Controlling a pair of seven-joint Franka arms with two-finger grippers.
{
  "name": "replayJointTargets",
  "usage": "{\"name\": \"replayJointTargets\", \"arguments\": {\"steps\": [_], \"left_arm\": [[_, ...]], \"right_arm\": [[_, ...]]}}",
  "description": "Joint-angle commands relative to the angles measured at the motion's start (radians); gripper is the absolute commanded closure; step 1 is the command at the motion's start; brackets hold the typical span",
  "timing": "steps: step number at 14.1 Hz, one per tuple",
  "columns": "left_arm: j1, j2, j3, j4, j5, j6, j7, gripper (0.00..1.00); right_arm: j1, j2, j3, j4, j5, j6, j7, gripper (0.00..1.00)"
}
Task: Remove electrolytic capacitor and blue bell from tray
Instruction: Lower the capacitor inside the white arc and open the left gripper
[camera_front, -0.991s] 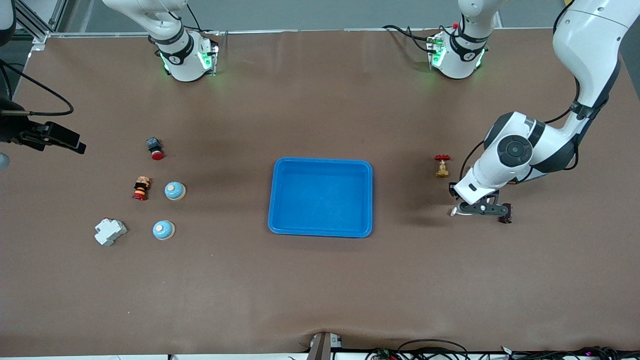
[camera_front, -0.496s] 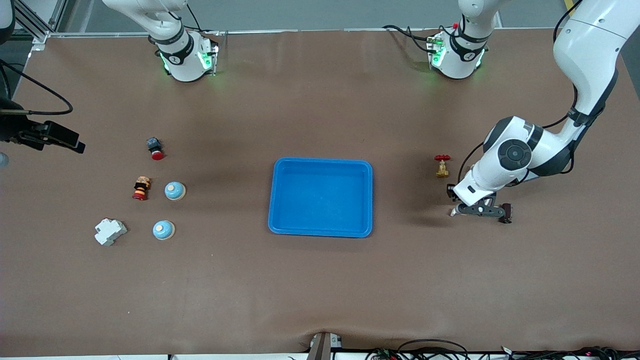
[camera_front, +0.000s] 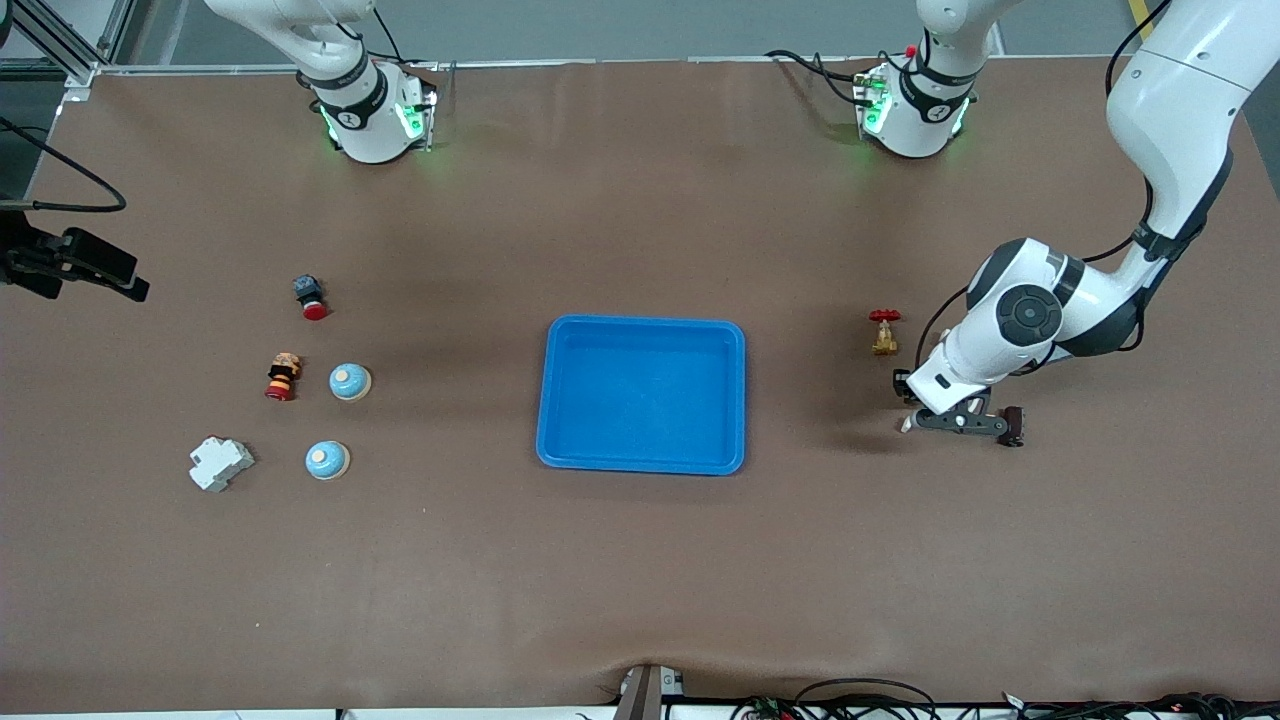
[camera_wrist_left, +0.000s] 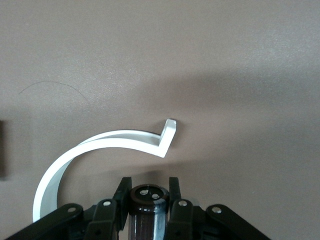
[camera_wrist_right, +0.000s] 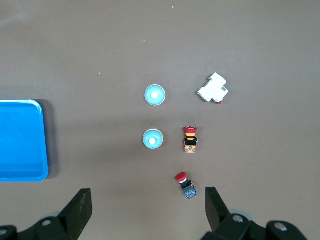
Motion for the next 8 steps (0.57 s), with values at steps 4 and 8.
{"name": "replayJointTargets", "arguments": {"steps": [4, 8], "left_arm": [[0.008, 0.017, 0.001, -0.013, 0.087, 0.037, -0.083, 1.00], [0.008, 0.026, 0.002, -0.011, 0.111, 0.038, -0.100, 1.00]], "right_arm": [[-0.007, -0.015, 0.005, 0.000, -0.012, -0.005, -0.012, 0.00], [-0.008, -0.017, 0.004, 0.000, -0.012, -0.005, -0.012, 0.00]]}}
